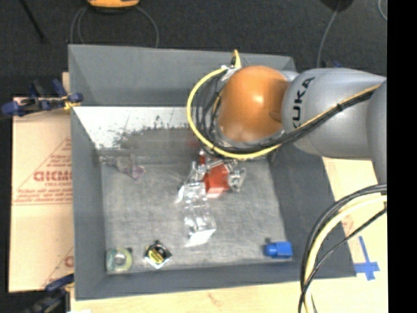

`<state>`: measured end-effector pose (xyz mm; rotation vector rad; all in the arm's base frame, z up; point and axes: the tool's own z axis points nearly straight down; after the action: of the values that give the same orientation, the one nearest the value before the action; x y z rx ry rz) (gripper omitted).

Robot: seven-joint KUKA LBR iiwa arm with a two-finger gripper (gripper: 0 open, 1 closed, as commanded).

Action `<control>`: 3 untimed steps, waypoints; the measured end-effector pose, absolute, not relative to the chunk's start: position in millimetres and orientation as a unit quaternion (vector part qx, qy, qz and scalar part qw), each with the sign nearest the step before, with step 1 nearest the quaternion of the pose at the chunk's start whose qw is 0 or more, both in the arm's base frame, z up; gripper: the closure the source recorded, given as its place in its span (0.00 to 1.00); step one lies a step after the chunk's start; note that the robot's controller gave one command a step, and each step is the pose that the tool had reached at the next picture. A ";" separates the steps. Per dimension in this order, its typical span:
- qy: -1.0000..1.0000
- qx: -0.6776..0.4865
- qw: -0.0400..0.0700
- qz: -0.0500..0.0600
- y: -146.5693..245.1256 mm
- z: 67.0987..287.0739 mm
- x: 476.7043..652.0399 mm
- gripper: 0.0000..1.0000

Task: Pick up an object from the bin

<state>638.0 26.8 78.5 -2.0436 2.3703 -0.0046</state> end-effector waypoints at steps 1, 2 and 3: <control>0.758 -0.652 0.007 -0.001 28.2 79.6 638.6 1.00; 0.760 -0.650 0.006 -0.001 28.6 95.5 640.7 1.00; 0.763 -0.647 0.004 -0.003 27.6 156.2 643.4 1.00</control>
Offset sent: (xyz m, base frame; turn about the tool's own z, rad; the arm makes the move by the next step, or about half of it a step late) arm 0.0000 0.0000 0.0000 0.0000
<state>643.4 27.6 156.2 -2.0265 2.3890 -0.0106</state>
